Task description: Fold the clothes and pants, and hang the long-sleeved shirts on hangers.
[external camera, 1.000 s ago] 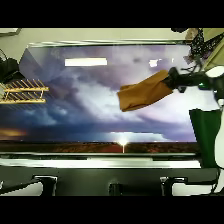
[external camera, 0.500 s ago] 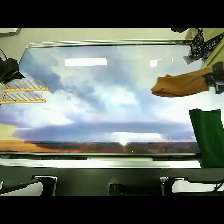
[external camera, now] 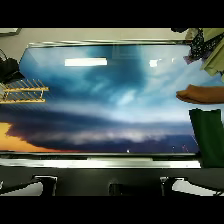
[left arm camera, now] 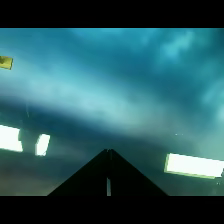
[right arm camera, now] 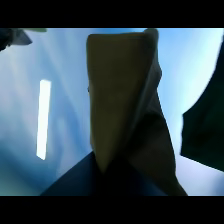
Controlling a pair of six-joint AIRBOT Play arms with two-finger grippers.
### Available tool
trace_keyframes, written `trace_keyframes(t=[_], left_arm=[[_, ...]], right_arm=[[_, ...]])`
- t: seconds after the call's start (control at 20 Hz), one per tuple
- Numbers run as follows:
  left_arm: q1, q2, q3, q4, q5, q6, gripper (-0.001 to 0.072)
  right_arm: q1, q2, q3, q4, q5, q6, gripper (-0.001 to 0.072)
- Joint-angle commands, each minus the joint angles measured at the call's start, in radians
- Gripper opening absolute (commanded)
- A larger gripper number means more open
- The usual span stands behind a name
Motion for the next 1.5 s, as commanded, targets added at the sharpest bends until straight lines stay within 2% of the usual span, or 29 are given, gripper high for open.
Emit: trace_keyframes(t=[0.0,0.15,0.35,0.45,0.6,0.7,1.05,1.45], left_arm=[[0.001,0.000,0.000,-0.004,0.000,0.000,0.0014],[0.001,0.000,0.000,-0.004,-0.001,0.000,0.0014],[-0.007,0.000,0.000,-0.004,-0.001,0.000,0.0014],[-0.023,0.000,0.000,-0.003,-0.001,0.001,0.0014],[-0.051,-0.001,0.000,-0.003,0.000,0.004,0.0014],[-0.066,-0.001,0.000,-0.003,0.000,0.004,0.0014],[-0.086,-0.001,0.000,-0.003,0.000,0.003,0.0014],[-0.086,-0.001,0.000,-0.003,0.000,0.003,0.0014]], right_arm=[[-0.011,0.054,0.000,-0.216,0.163,0.095,0.0027],[-0.011,0.085,0.000,-0.308,0.302,0.095,0.0027],[-0.011,0.116,0.000,-0.426,0.410,0.066,0.0027],[-0.011,0.116,-0.005,-0.485,0.449,0.004,0.0027],[-0.011,0.116,-0.061,-0.567,0.467,-0.085,0.0027],[-0.011,0.116,-0.137,-0.621,0.459,-0.108,0.0027],[-0.011,0.116,-0.410,-0.737,0.429,-0.106,0.0027],[-0.011,0.116,-0.534,-0.812,0.422,-0.092,0.0028]])
